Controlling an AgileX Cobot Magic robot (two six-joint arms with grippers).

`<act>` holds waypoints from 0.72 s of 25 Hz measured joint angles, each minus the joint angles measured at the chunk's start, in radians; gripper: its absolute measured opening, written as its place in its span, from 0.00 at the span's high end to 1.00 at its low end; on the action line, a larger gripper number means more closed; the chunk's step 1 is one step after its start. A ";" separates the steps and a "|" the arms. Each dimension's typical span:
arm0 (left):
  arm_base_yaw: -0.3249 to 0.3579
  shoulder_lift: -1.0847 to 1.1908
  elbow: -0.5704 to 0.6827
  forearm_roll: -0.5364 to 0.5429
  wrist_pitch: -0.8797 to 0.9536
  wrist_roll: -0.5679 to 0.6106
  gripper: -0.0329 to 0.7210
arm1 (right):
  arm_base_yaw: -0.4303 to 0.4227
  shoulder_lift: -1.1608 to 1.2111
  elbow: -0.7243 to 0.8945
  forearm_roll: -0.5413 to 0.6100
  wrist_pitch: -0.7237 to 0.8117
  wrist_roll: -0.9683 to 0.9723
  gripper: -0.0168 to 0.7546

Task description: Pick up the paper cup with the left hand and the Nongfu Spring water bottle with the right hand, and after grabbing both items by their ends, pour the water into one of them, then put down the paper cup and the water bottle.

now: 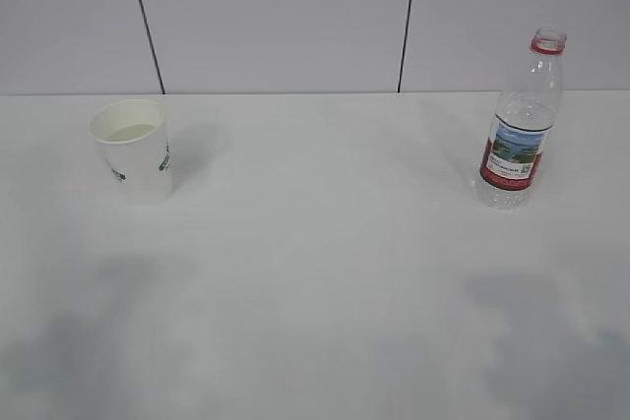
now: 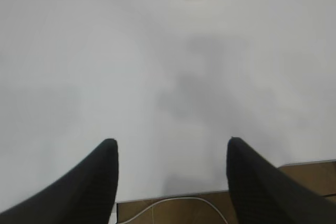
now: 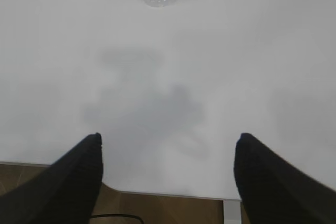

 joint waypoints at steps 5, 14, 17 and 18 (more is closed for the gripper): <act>0.000 0.000 0.005 0.002 -0.013 0.000 0.32 | 0.000 0.000 0.002 0.000 0.000 0.000 0.22; 0.000 0.000 0.005 0.004 -0.013 0.000 0.33 | 0.000 0.000 0.011 0.000 0.000 0.000 0.22; 0.000 0.000 0.005 0.004 -0.013 0.000 0.34 | 0.000 0.000 0.013 0.000 0.000 0.000 0.22; 0.000 0.000 0.005 0.004 -0.013 0.000 0.34 | 0.000 0.000 0.013 0.000 0.000 0.000 0.22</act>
